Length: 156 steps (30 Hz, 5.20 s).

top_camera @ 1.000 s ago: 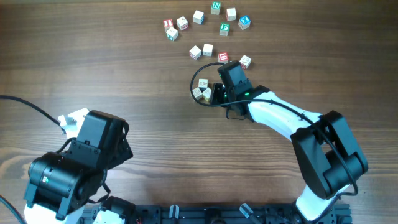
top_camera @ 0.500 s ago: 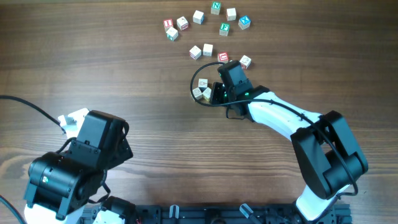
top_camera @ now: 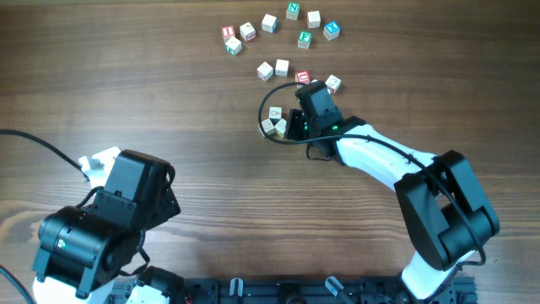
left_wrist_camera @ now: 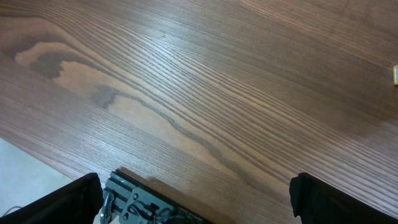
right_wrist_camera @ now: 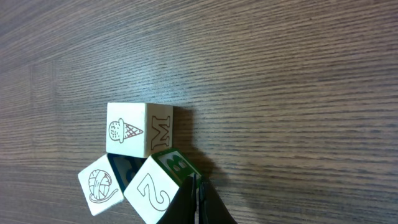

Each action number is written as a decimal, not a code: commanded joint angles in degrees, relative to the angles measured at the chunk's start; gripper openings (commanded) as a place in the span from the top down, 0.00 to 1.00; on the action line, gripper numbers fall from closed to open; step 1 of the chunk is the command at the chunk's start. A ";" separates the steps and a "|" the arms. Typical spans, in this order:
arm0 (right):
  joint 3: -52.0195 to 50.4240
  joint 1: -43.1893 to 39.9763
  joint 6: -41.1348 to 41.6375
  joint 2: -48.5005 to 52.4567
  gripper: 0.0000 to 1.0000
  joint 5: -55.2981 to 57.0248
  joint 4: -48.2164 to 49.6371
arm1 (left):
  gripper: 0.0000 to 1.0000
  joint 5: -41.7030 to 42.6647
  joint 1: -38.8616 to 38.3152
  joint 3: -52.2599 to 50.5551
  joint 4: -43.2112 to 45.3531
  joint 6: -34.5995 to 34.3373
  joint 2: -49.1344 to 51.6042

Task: Form a circle

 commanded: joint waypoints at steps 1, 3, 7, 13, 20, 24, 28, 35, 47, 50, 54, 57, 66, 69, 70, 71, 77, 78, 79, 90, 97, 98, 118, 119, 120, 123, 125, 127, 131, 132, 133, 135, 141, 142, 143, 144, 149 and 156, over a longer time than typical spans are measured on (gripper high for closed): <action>-0.50 0.17 0.81 -1.01 0.95 1.40 -0.63 | 0.00 -0.04 0.33 -0.22 0.02 -0.94 -0.13; -0.50 0.17 2.23 -1.01 0.96 2.03 -1.92 | 0.00 -0.04 0.33 -0.22 0.02 -0.94 -0.13; -0.50 0.17 2.19 -1.01 0.96 2.45 -2.73 | 0.00 -0.04 0.33 -0.22 0.02 -0.94 -0.13; -0.50 0.17 2.10 -1.01 0.96 1.03 -2.60 | 0.00 -0.04 0.33 -0.22 0.02 -0.94 -0.13; -0.50 0.17 1.70 -1.01 0.95 -0.11 -2.23 | 0.00 -0.04 0.33 -0.22 0.00 -0.94 -0.13; -0.50 0.17 1.46 -1.01 0.95 -0.20 -2.03 | 0.00 -0.04 0.33 -0.22 0.02 -0.94 -0.13; -0.50 0.17 1.49 -1.01 0.96 -0.20 -1.99 | 0.00 -0.04 0.33 -0.22 0.02 -0.94 -0.13; -0.50 0.17 1.27 -0.98 0.96 -0.59 -1.77 | 0.00 -0.04 0.33 -0.22 0.02 -0.94 -0.13; -0.50 0.20 1.25 -0.46 0.95 -1.03 -1.36 | 0.00 -0.04 0.33 -0.22 0.02 -0.94 -0.13; -0.50 0.20 1.27 -0.46 0.96 -1.05 -1.38 | 0.00 -0.04 0.33 -0.22 0.02 -0.94 -0.13; -0.50 0.20 1.27 -0.44 0.96 -1.05 -1.40 | 0.00 -0.04 0.33 -0.22 0.02 -0.94 -0.13; -0.50 0.31 1.27 -0.26 0.96 -1.03 -1.36 | 0.00 -0.04 0.33 -0.22 0.02 -0.94 -0.13; -0.50 1.20 0.59 -0.22 0.95 -1.01 -1.03 | 0.00 -0.04 0.33 -0.22 0.02 -0.94 -0.13; -0.50 1.20 0.59 -0.02 0.96 -0.98 -0.87 | 0.00 -0.04 0.33 -0.22 0.02 -0.94 -0.13; -0.50 1.20 0.61 0.02 0.95 -0.98 -0.76 | 0.00 -0.04 0.33 -0.22 0.02 -0.94 -0.13; -0.50 1.20 0.61 0.11 0.95 -0.96 -0.63 | 0.00 -0.04 0.33 -0.22 0.00 -0.94 -0.13; -0.50 1.20 0.61 0.20 0.95 -0.35 -0.26 | 0.00 -0.04 0.33 -0.22 0.02 -0.94 -0.13; -0.50 1.20 0.63 0.20 0.95 -0.33 -0.24 | 0.00 -0.04 0.33 -0.22 0.02 -0.94 -0.13; -0.50 1.20 0.61 0.20 0.95 -0.31 -0.22 | 0.00 -0.04 0.33 -0.22 0.02 -0.94 -0.13; -0.50 1.20 0.68 -0.33 0.95 0.33 -0.13 | 0.00 -0.04 0.33 -0.22 0.02 -0.94 -0.13; -0.50 1.51 2.10 -2.99 0.95 1.53 -2.69 | 0.00 -0.04 0.33 -0.22 0.02 -0.94 -0.13; -0.50 1.88 1.88 -3.41 0.95 1.55 -2.67 | 0.00 -0.04 0.33 -0.22 0.02 -0.94 -0.13; -0.50 5.53 -2.51 -2.73 0.95 3.13 2.14 | 0.00 -0.04 0.33 -0.22 0.02 -0.94 -0.13; -0.50 5.53 -2.47 -2.21 0.95 3.08 2.71 | 0.00 -0.04 0.33 -0.22 0.02 -0.94 -0.13; -0.50 5.53 -2.47 -1.75 0.95 3.06 3.45 | 0.00 -0.04 0.33 -0.22 0.02 -0.94 -0.13; -0.50 5.53 -2.36 -1.55 0.95 3.04 4.24 | 0.00 -0.04 0.33 -0.22 0.02 -0.94 -0.13; -0.50 5.53 -2.38 -1.40 0.95 3.06 4.28 | 0.00 -0.04 0.33 -0.22 0.02 -0.94 -0.13; -0.50 5.53 -2.45 -1.33 0.95 3.08 4.17 | 0.00 -0.04 0.33 -0.22 0.02 -0.94 -0.13; -0.50 5.53 -2.40 -0.39 0.95 3.08 4.44 | 0.00 -0.04 0.33 -0.22 0.02 -0.94 -0.13; -0.50 5.53 -2.38 -0.28 0.95 3.08 4.59 | 0.00 -0.04 0.33 -0.22 0.02 -0.94 -0.13; -0.50 5.53 -2.38 -0.28 0.95 3.08 4.61 | 0.00 -0.04 0.33 -0.22 0.02 -0.94 -0.13; -0.50 5.53 -2.40 -0.28 0.95 3.10 4.63 | 0.00 -0.04 0.33 -0.22 0.02 -0.94 -0.13; -0.50 5.53 -2.40 0.22 0.95 3.76 4.63 | 0.00 -0.04 0.33 -0.22 0.02 -0.94 -0.13; -0.50 5.51 -2.40 0.57 0.95 3.76 4.85 | 0.00 -0.04 0.33 -0.22 0.02 -0.94 -0.13; -0.50 5.51 -2.38 0.79 0.95 3.76 4.94 | 0.00 -0.04 0.33 -0.22 0.00 -0.94 -0.13; -0.50 5.46 -2.38 0.90 0.96 3.74 4.98 | 0.00 -0.04 0.33 -0.22 0.02 -0.94 -0.13; -0.50 5.46 -2.51 0.90 0.95 3.74 4.70 | 0.00 -0.04 0.33 -0.22 0.02 -0.94 -0.13; -0.50 5.46 -2.60 0.96 0.95 3.98 3.93 | 0.00 -0.04 0.33 -0.22 0.02 -0.94 -0.13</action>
